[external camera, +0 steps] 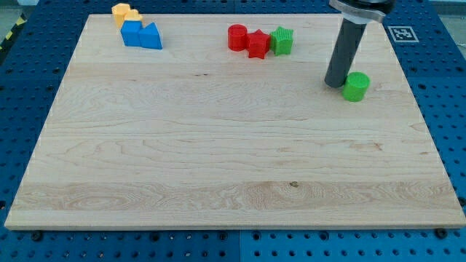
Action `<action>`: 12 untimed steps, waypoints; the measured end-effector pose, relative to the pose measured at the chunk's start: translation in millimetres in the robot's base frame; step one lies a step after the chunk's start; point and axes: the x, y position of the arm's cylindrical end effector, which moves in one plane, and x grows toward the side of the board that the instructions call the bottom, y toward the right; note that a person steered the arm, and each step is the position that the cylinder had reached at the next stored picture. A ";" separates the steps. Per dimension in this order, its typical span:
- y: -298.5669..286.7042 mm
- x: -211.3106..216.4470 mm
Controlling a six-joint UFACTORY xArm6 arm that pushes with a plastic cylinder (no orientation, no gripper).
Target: Slide the line of blocks right a bit
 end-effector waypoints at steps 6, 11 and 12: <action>-247.9 -98.2; -199.4 -127.0; -187.7 -111.0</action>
